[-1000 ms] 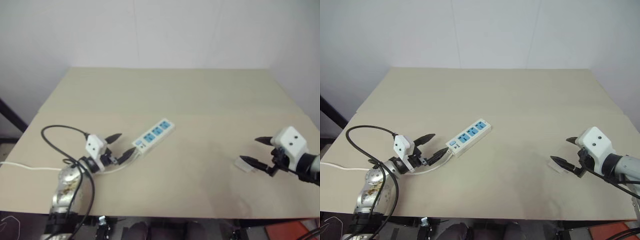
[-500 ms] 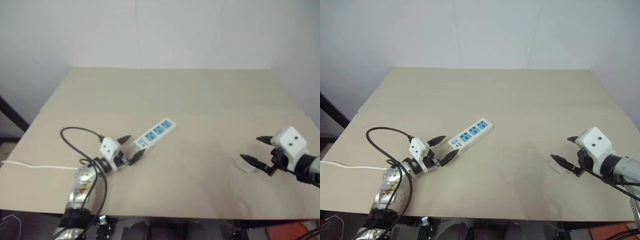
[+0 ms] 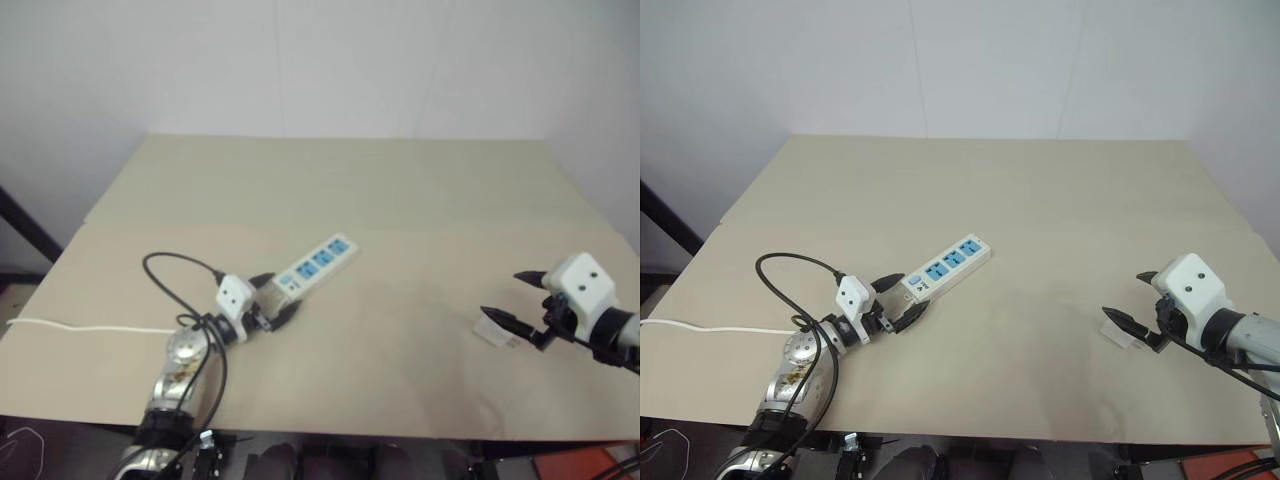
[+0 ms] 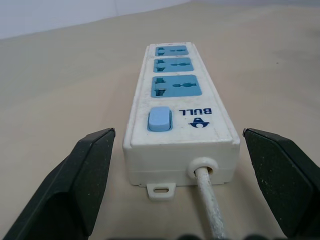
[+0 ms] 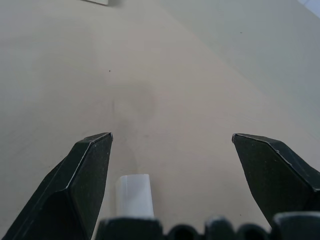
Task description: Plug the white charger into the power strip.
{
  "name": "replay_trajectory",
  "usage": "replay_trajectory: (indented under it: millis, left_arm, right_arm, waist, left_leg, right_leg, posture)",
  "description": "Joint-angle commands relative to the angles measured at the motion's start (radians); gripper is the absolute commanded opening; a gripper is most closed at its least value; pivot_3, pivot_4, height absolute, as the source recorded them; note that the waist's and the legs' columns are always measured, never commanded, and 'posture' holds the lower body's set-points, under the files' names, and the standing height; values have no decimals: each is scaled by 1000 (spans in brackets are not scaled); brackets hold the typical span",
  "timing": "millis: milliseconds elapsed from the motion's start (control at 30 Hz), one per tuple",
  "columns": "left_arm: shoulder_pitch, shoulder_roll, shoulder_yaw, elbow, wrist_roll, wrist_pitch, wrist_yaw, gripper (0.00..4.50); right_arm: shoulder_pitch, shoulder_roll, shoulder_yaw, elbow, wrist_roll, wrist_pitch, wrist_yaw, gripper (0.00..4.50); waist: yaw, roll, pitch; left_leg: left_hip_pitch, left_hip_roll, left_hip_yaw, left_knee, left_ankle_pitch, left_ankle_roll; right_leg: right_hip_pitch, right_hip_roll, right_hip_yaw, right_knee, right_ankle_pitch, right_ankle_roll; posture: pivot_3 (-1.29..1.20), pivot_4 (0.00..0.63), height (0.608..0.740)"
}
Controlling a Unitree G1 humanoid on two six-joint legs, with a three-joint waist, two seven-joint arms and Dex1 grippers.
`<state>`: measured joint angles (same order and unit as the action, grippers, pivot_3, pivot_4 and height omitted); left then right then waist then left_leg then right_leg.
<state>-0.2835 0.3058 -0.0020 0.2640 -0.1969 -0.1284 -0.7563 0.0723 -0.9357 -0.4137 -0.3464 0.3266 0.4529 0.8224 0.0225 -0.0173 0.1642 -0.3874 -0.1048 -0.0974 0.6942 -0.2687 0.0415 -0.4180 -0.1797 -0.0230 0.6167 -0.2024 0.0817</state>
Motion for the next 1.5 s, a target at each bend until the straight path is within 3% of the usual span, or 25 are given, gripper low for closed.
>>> replay_trajectory:
  millis: [33, 467, 667, 1000, 1167, 1333, 1500]
  left_arm:
    - [-32, -11, -9, 22, 4, 25, 20, 4460]
    - [-47, 13, -28, -162, -34, 230, -8, 4460]
    - [-78, 8, -50, -60, 48, 156, 27, 4460]
    - [-100, -15, -50, 46, 35, 103, -1, 4460]
    - [-105, -14, -50, 51, 24, 122, -16, 3242]
    - [-98, -2, -58, 30, 25, 138, -37, 3236]
    - [-88, 41, -61, -30, -49, 159, -178, 3236]
  right_arm:
    - [-8, -4, -44, -24, -3, -8, -14, 4500]
    - [14, 1, -52, -35, -10, -4, -23, 4500]
    - [-2, 9, -31, -31, -8, -1, -37, 4500]
    - [7, 14, -38, -35, -9, 3, -48, 4500]
    - [16, 16, -46, -43, -9, 9, -52, 4500]
    - [18, 17, -46, -50, -8, 12, -54, 4500]
    - [15, -9, -46, -49, -16, 6, -32, 4500]
  waist:
    - [1, 0, 0]
    - [-3, 0, 0]
    - [-4, 0, 0]
    - [-2, 0, 0]
    - [-1, 0, 0]
    - [-1, 0, 0]
    - [-5, 0, 0]
  left_leg:
    - [0, 0, 0, 0, 0, 0]
    - [-1, 0, 0, 0, 1, -2]
    - [-1, 0, 0, 0, 2, -3]
    - [0, 0, 0, 0, 1, -1]
    - [0, 0, 0, 0, 1, -2]
    - [0, 0, 0, 0, 2, -3]
    - [-1, 0, 0, 0, 2, -3]
  right_leg:
    - [0, 0, 0, 0, 0, 0]
    - [-1, 0, 0, 0, 0, 0]
    - [-1, 0, 0, 0, 0, 0]
    - [0, 0, 0, 0, 0, 0]
    - [0, 0, 0, 0, 0, 0]
    - [0, 0, 0, 0, 0, 0]
    - [-1, 0, 0, 0, 0, 0]
  posture:
    - [0, 150, 740]
    - [0, 150, 740]
    - [0, 150, 740]
    - [0, 150, 740]
    - [0, 150, 740]
    - [0, 150, 740]
    - [0, 150, 740]
